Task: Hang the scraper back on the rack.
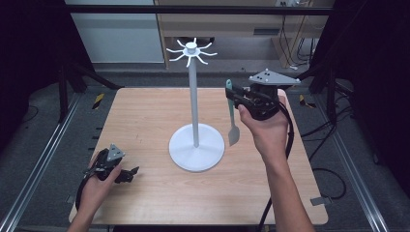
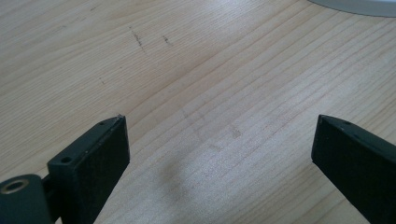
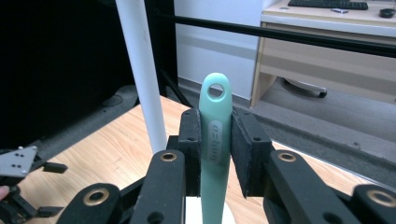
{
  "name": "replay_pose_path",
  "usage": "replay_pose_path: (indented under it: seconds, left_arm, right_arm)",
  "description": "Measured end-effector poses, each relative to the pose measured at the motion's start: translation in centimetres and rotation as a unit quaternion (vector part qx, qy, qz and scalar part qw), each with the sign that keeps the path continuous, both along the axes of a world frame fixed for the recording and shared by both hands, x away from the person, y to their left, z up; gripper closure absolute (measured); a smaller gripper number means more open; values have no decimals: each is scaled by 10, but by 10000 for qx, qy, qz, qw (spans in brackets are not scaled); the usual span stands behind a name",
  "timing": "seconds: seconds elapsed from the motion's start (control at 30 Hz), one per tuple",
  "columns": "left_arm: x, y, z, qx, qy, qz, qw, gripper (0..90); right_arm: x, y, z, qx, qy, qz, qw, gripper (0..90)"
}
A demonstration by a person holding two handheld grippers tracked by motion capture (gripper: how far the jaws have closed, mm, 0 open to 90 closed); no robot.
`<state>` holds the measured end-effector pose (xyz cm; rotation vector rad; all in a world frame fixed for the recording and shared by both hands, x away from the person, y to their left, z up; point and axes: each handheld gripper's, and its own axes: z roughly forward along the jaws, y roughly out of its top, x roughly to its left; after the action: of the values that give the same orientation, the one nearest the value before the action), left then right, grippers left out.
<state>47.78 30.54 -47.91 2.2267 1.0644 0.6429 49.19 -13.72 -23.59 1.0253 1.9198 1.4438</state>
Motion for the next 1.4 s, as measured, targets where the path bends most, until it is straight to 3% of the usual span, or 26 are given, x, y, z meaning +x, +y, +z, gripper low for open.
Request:
replay_pose_path:
  seconds: [1.4]
  left_arm:
    - [-1, 0, 0, -34, -20, 23, 10000, 40]
  right_arm:
    - [-12, 24, 42, 193, -489, 308, 9981, 748]
